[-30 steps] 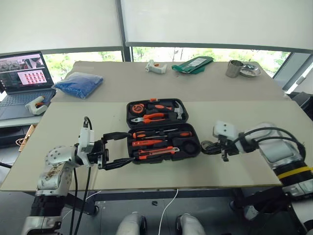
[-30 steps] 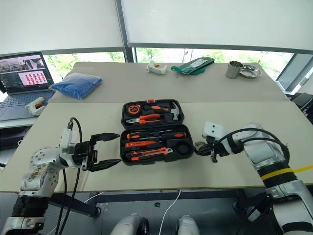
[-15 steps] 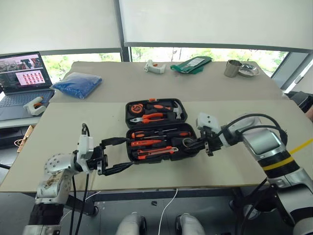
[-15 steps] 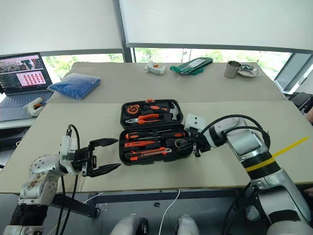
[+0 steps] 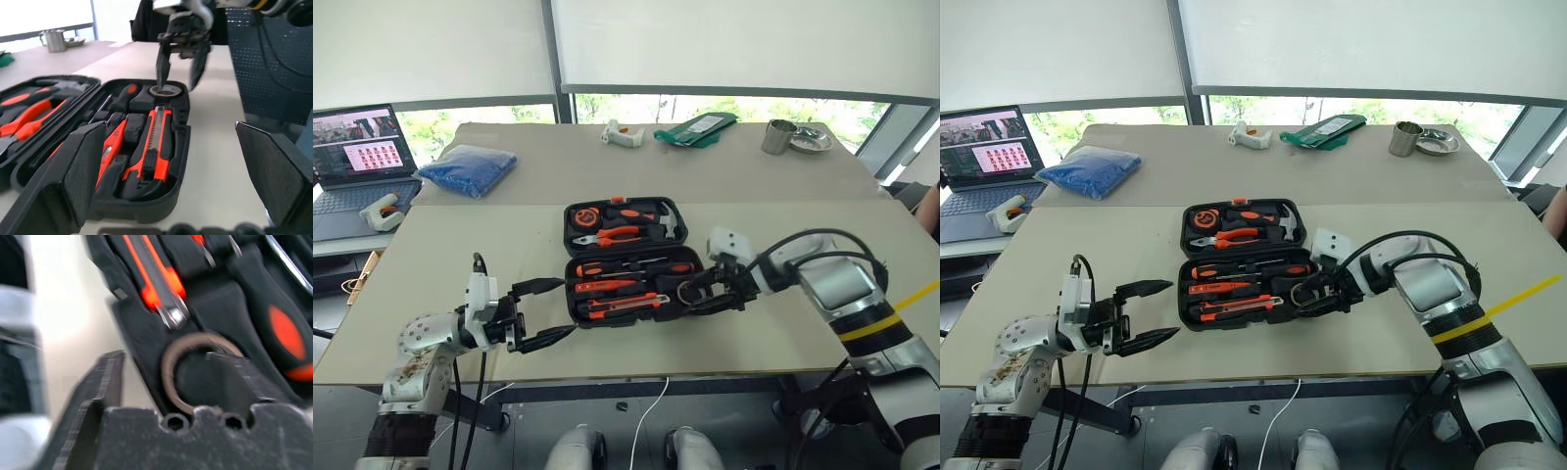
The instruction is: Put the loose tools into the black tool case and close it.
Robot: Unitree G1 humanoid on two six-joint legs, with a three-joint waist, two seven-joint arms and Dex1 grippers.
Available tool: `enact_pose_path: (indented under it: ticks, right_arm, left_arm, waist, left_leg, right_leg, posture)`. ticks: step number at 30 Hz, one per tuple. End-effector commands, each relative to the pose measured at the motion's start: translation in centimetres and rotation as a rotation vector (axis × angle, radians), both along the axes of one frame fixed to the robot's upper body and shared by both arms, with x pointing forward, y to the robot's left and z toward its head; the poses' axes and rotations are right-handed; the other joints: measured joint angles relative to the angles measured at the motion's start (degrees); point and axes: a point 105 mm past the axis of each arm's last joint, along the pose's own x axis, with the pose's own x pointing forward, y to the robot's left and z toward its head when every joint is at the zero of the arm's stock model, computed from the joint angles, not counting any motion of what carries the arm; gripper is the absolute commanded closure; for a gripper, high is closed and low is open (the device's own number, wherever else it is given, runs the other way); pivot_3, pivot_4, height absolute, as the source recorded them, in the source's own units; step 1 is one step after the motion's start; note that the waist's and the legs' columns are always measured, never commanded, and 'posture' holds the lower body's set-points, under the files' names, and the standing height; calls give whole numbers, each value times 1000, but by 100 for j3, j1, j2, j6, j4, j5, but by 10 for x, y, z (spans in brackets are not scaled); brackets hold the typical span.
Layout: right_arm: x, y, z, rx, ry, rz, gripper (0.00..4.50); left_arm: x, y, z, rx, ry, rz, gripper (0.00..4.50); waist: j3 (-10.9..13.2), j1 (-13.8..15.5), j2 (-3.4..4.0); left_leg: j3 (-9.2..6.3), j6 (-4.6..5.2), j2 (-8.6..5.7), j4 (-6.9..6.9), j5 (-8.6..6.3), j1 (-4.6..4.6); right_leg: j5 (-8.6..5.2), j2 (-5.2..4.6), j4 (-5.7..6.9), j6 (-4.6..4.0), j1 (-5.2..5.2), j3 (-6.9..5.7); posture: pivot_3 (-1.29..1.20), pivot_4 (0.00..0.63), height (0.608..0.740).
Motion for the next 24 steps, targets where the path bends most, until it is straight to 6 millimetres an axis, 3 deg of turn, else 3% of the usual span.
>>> enact_pose_path:
  ticks: [1,3,7,11,15,17,24]
  right_arm:
    - [16,-27,32,85,-123,-94,391]
    - [35,-48,31,74,-171,-227,364]
    - [73,-80,16,-79,-373,-424,1370]
    - [101,-71,12,-87,-527,-486,2773]
    - [110,-55,-4,-83,-538,-446,4136]
    - [111,-48,-11,-74,-519,-434,4477]
    - [101,-15,-15,23,-458,-248,4477]
  left_arm:
    - [25,29,4,59,63,253,0]
    - [36,39,3,66,82,343,257]
    - [60,49,-5,84,152,497,1411]
    - [84,43,-16,118,237,585,2887]
    - [98,22,-20,114,254,550,4280]
    - [103,13,-21,106,261,528,4302]
    - [113,-11,-28,143,265,448,4302]
  waist:
    - [1,17,-1]
    - [1,34,-1]
    - [1,35,-1]
    - [4,-3,-4]
    - [6,-90,-8]
    - [6,-104,-8]
    - [7,-115,-8]
  left_leg:
    - [-1,0,0,0,0,0]
    - [0,0,-2,0,0,1]
    - [3,-3,-6,0,1,1]
    - [9,-27,-8,-5,17,2]
    - [12,-68,-9,-11,46,3]
    - [12,-67,-9,-15,46,3]
    - [12,-65,-10,-19,46,3]
  right_leg:
    - [0,0,0,1,2,-1]
    - [2,0,0,3,4,-1]
    - [3,0,0,4,1,1]
    - [4,7,7,5,-3,2]
    - [7,18,6,9,1,3]
    - [8,19,6,11,2,5]
    - [10,19,6,15,4,6]
  posture:
    - [0,150,740]
    - [0,150,740]
    - [0,150,740]
    - [0,150,740]
    - [0,150,740]
    - [0,150,740]
    - [0,150,740]
